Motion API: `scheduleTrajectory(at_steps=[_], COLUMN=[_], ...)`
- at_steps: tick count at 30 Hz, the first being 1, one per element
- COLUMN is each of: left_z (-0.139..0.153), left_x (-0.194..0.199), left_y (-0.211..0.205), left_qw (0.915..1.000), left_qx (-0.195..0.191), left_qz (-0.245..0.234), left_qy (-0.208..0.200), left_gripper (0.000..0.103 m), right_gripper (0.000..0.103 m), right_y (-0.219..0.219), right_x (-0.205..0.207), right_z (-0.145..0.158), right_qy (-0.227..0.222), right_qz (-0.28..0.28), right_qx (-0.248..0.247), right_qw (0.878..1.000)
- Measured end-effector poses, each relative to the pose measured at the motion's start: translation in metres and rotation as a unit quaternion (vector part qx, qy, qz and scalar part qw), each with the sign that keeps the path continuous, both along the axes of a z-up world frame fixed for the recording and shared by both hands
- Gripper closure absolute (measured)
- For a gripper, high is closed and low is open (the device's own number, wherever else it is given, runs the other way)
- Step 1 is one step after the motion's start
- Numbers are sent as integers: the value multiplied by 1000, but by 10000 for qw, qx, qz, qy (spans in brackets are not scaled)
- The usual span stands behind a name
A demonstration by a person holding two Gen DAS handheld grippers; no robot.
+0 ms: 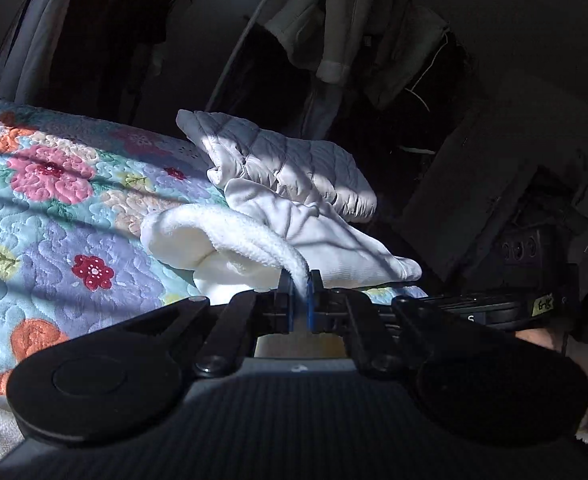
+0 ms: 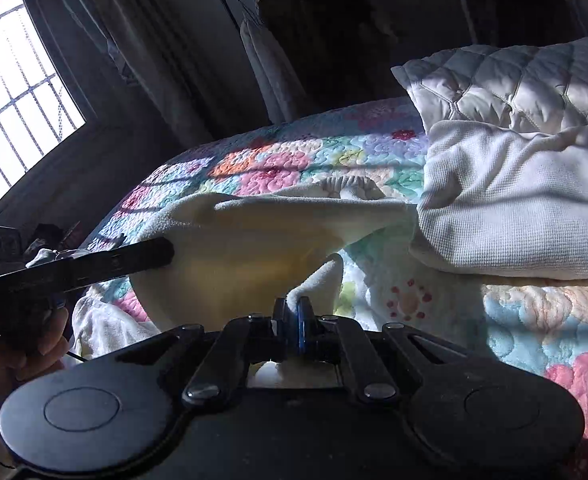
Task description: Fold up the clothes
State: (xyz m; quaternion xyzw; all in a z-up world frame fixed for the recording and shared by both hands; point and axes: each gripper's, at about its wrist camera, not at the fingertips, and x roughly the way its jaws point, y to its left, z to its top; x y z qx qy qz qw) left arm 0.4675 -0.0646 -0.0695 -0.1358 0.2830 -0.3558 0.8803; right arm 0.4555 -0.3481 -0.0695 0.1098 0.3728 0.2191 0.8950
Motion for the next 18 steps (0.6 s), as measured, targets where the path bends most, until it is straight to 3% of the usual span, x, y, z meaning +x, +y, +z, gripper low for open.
scheduleTrajectory(at_steps=[1,6,11,13,15,18], left_z=[4,-27,-55,-56,-51,-49], left_x=[-13,-50,-69,-72,-80,-84], left_y=[0,6,19,18,17,23], left_qw=[9998,9980,9949,9930,9925,9944], left_qx=[-40,217,591,898,1053,785], left_qz=[-143,-507,-479,-433,-345,-179], left_qy=[-90,294,667,629,517,677], left_gripper=[98,98,97,97,97,97], right_gripper=[97,96,94,85,46,39], right_y=[-1,0,16,25,37,57], right_x=[-5,-23,-30,-30,-27,-12], right_z=[-5,-31,-23,-8,12,21], right_qy=[128,880,1168,1066,732,769], right_qz=[37,82,22,-305,-600,-566], right_qx=[-115,-720,-1166,-1354,-1286,-491], right_qw=[9998,9935,9863,9846,9872,9942])
